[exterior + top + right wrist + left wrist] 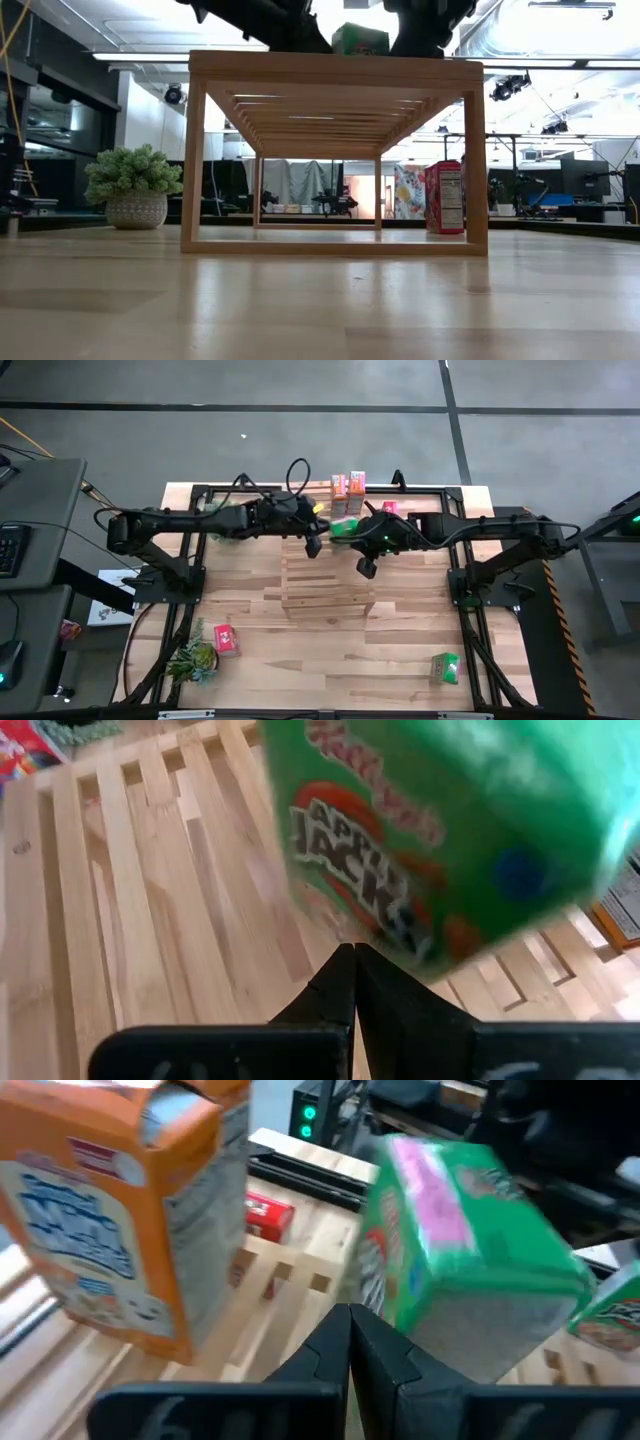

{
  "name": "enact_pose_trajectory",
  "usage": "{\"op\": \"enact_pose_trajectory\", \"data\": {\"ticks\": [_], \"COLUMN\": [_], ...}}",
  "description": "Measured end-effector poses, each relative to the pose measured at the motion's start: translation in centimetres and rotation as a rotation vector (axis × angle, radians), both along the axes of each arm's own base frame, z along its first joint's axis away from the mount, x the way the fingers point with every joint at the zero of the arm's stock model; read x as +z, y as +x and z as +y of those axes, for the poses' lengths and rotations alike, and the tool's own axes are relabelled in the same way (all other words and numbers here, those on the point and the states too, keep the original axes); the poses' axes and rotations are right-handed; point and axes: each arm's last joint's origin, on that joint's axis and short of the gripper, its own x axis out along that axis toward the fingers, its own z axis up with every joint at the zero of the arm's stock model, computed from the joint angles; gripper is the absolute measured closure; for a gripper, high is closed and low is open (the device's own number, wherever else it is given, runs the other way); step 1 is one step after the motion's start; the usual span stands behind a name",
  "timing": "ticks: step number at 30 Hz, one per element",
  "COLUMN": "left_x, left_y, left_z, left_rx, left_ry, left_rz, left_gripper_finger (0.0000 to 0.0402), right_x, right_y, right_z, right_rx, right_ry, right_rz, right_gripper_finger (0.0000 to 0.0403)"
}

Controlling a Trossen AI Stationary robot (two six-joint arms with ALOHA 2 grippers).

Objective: Stack cereal on shelf
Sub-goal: Put the top green cereal box on the shelf

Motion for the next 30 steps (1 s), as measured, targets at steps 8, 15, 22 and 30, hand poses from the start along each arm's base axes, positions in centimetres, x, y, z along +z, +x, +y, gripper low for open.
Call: {"op": "enact_pose_trajectory", "data": {"ticks": [8,15,22,30], "left_x": [0.1,0.4,-0.9,-1.4], "left_y": [0.3,1.1,1.7,1.3], "left_z": [-1.6,-2.1,-2.3,-1.6], "left_rx": [-0.011,-0.001,0.03,0.062], "left_ry": [-0.063,-0.12,-0.163,-0.108], "left_rz": [-0.024,-0.112,-0.078,-0.001], "left_gripper_finger": [0.0401,0.0401,0.0401,0.0401], "right_x": [0.4,2.2,3.3,2.8], "right_y": [-1.3,-3.0,-4.6,-4.1], "right_z": [-0.5,-1.4,-2.1,-2.0], "right_rx": [-0.002,-0.041,-0.067,-0.008], "right_ry": [-0.016,-0.024,-0.015,0.053], "right_rz": [0.042,-0.025,-0.058,-0.039], "right_gripper_finger": [0.0403,0.0403,0.0403,0.0403]}}
